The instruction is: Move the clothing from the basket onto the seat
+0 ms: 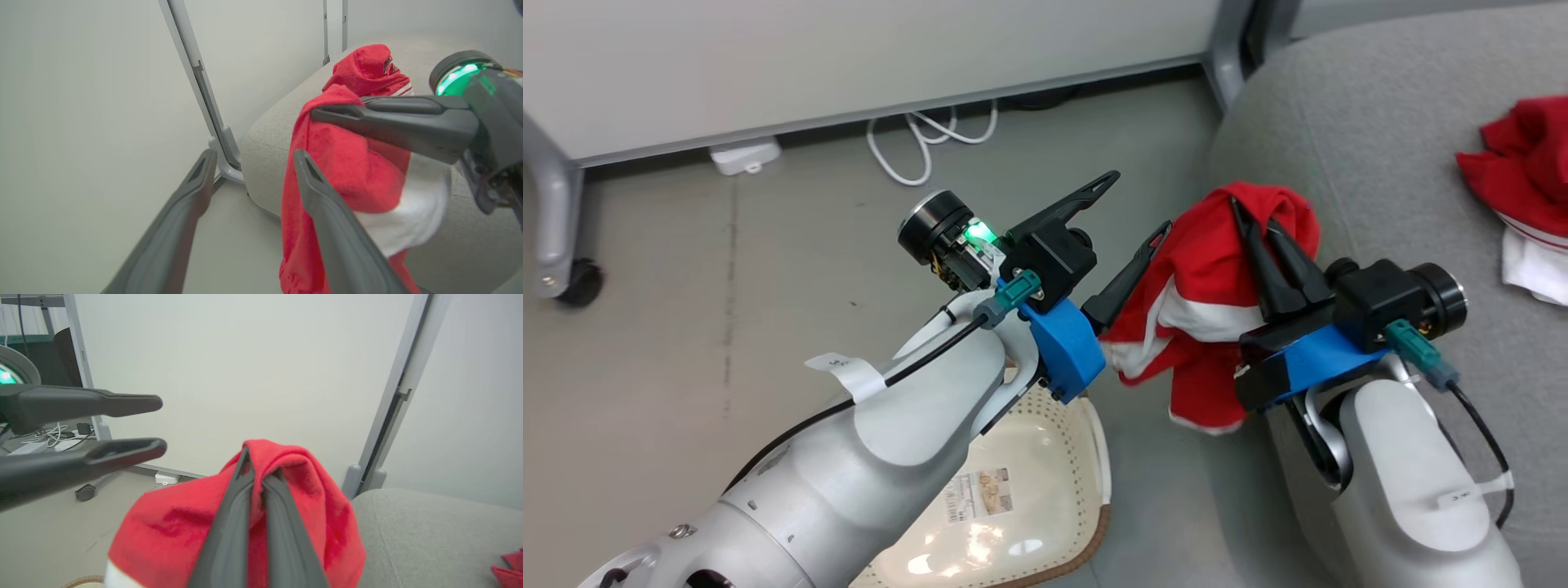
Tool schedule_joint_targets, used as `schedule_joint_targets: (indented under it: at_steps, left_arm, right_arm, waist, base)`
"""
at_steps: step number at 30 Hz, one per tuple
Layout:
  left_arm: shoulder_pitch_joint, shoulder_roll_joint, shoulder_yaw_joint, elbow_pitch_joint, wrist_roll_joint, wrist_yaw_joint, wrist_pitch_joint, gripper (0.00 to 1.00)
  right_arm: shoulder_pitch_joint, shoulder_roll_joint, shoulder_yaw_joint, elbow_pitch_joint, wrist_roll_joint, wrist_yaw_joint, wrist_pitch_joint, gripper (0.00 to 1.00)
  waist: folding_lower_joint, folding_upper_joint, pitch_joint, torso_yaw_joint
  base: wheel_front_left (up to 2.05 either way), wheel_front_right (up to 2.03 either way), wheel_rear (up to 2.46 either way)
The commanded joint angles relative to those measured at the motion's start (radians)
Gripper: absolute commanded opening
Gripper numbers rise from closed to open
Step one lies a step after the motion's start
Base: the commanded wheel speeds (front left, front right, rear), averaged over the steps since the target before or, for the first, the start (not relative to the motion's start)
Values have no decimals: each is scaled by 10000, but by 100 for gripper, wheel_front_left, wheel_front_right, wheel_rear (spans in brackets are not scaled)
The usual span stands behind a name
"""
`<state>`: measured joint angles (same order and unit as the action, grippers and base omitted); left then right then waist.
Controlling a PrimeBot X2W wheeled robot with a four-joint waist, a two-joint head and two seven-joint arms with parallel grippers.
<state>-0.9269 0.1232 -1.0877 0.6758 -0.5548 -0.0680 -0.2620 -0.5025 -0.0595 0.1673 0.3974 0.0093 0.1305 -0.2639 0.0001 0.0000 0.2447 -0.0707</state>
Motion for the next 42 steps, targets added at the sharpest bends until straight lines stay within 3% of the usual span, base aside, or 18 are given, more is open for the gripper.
schedule_joint_targets:
  at_steps: [1, 11, 20, 33, 42]
  left_arm:
    - [-149, 50, -36, -26, 36, 3, -42, 100]
    - [-276, 5, -232, -19, 91, -153, -36, 100]
    - [-122, -155, -413, -71, 80, -258, -36, 100]
    - [45, -124, -321, -169, 130, -212, -36, 100]
    - [-434, 49, -214, -349, 269, -57, 8, 100]
  right_arm:
    - [129, -35, -100, -169, -31, 5, -5, 0]
    - [657, 38, -730, -1151, 243, 5, -6, 0]
    - [1627, -35, -1348, -1904, 307, 5, -4, 0]
    - [1791, -89, -1467, -2473, 286, 5, -6, 0]
    - [-83, -401, -1921, -2972, 398, 5, -4, 0]
  waist:
    - [-1, 0, 288, -444]
    - [-1, 0, 559, -1785]
    - [-1, 0, 509, -2359]
    - [-1, 0, 449, -2457]
    - [-1, 0, 1227, -2198]
  base:
    - [0, 0, 0]
    - [0, 0, 0]
    - [0, 0, 0]
    - [0, 0, 0]
    - [0, 0, 0]
